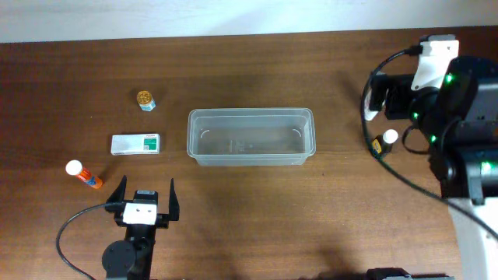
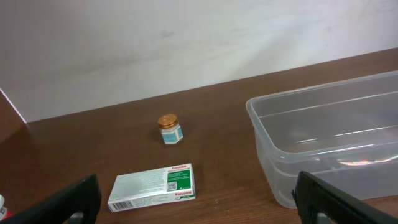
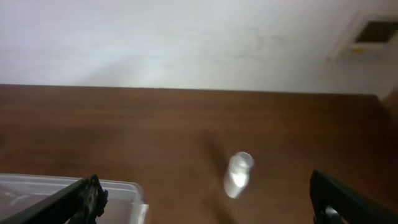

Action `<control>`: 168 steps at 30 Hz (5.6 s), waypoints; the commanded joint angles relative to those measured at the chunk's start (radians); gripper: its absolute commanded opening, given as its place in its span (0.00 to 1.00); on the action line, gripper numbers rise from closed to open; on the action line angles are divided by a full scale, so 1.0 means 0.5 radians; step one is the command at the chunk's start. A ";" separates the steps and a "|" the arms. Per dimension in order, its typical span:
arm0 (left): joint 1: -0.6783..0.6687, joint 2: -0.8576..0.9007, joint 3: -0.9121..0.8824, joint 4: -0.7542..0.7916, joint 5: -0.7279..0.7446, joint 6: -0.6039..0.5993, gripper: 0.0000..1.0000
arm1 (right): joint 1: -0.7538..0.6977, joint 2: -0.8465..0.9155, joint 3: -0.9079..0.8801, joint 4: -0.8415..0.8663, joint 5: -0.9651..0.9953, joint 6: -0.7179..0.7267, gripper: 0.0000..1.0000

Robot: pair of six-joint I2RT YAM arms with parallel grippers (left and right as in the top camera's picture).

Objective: Pack container
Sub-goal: 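Lower the right gripper onto the white spray bottle and grasp it, then carry the spray bottle left and lower it into the container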

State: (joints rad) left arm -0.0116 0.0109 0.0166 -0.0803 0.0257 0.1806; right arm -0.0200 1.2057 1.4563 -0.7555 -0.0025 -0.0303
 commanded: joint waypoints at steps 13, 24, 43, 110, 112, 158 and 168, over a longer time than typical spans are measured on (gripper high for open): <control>0.011 -0.010 -0.016 0.002 -0.008 0.032 0.99 | -0.432 0.895 0.040 0.050 -0.454 -0.142 0.98; 0.011 -0.010 -0.016 0.002 -0.008 0.032 0.99 | -0.433 1.115 0.039 0.271 -0.445 -0.334 1.00; 0.011 -0.010 -0.016 0.002 -0.008 0.032 0.99 | -0.432 1.421 0.039 0.397 -0.453 -0.336 0.68; 0.011 -0.010 -0.016 0.002 -0.008 0.031 0.99 | 0.632 1.405 1.395 -1.287 -0.255 0.259 0.18; 0.011 -0.010 -0.016 0.002 -0.008 0.032 0.99 | 0.685 1.405 1.383 -1.302 -0.164 0.308 0.18; 0.011 -0.010 -0.016 0.002 -0.008 0.032 0.99 | 0.906 1.405 0.012 0.077 0.400 0.696 0.18; 0.011 -0.010 -0.016 0.002 -0.008 0.032 1.00 | 0.903 1.405 0.012 0.130 0.420 0.707 0.35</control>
State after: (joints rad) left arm -0.0116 0.0109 0.0166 -0.0803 0.0257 0.1810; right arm 0.4263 1.9198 1.4693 -0.6975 0.1761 0.3153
